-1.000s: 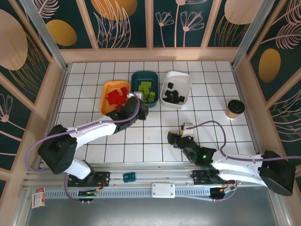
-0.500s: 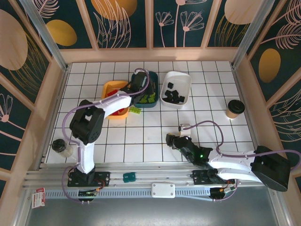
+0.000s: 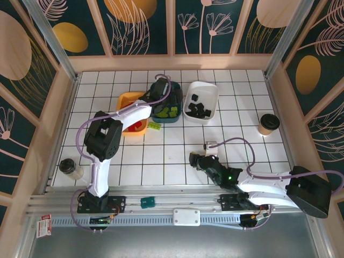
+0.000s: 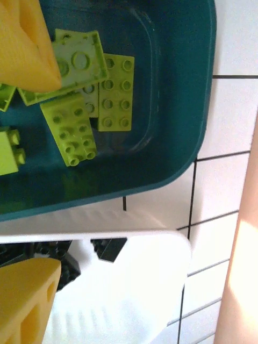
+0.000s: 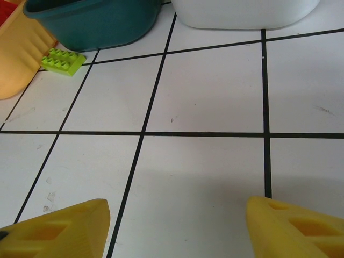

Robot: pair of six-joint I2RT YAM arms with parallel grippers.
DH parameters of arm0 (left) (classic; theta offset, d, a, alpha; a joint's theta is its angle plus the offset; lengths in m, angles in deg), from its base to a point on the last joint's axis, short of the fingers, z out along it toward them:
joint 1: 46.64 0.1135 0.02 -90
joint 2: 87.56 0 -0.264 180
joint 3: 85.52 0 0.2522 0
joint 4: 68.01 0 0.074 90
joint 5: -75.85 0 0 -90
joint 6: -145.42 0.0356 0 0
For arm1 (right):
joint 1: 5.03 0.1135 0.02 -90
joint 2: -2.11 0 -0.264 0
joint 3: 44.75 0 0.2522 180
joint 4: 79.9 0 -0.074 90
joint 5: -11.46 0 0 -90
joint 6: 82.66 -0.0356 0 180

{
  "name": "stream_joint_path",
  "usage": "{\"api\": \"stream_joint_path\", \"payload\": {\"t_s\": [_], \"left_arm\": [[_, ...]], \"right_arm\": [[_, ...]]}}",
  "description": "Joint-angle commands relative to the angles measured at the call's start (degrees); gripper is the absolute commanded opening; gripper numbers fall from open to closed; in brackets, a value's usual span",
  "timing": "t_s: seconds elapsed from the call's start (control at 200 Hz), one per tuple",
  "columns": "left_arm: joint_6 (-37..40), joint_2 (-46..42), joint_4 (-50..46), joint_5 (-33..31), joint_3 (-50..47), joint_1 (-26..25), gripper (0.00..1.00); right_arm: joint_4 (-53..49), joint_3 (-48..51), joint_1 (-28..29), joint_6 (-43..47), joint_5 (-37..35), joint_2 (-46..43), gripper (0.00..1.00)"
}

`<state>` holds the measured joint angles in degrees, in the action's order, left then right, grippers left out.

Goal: Sort the legos into containers by color
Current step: Place the lego in the container, then move the lego to the center of the table.

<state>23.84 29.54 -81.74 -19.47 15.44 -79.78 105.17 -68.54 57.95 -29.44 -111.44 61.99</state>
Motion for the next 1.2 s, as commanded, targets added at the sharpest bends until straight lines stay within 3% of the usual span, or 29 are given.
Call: {"api": "stream_joint_path", "payload": {"t_s": [0.0, 0.14, 0.315, 0.43, 0.541, 0.716, 0.856, 1.191], "left_arm": [[-1.58, -8.47, 4.54, 3.02, -5.58, 0.09, 0.85], [-2.95, -18.31, 8.73, 4.31, -17.95, -0.76, 0.9], [-3.0, -29.98, 11.8, 1.25, -35.4, -4.83, 0.89], [-1.95, -33.55, 12.81, -2.81, -42.53, -8.86, 0.89], [-0.87, -33.94, 16.5, -3.54, -46.97, -9.73, 0.88], [0.5, -29.0, 22.4, -3.09, -48.37, -9.36, 0.88], [-1.29, -24.17, 25.45, 1.17, -46.83, -6.62, 0.88], [-0.18, -17.44, 25.75, 0.86, -41.12, -4.51, 0.87]], "right_arm": [[1.53, -1.72, -0.33, 0.05, -0.58, 0.84, 0.69], [2.4, -2.76, -0.9, 1.04, 0.08, 2.3, 0.69], [4.12, -3.05, -1.4, 1.36, 0.72, 4.07, 0.69], [5.17, -2.94, -1.71, 1.01, 0.8, 5.44, 0.69], [5.77, -3.06, -1.93, 0.7, 1.07, 6.58, 0.69], [4.76, -3.75, -1.98, 0.41, 1.39, 6.85, 0.69], [2.93, -3.58, -1.94, -0.12, 1.09, 5.16, 0.69], [0.77, -2.14, -1.97, -0.81, -0.05, 1.3, 0.69]]}}
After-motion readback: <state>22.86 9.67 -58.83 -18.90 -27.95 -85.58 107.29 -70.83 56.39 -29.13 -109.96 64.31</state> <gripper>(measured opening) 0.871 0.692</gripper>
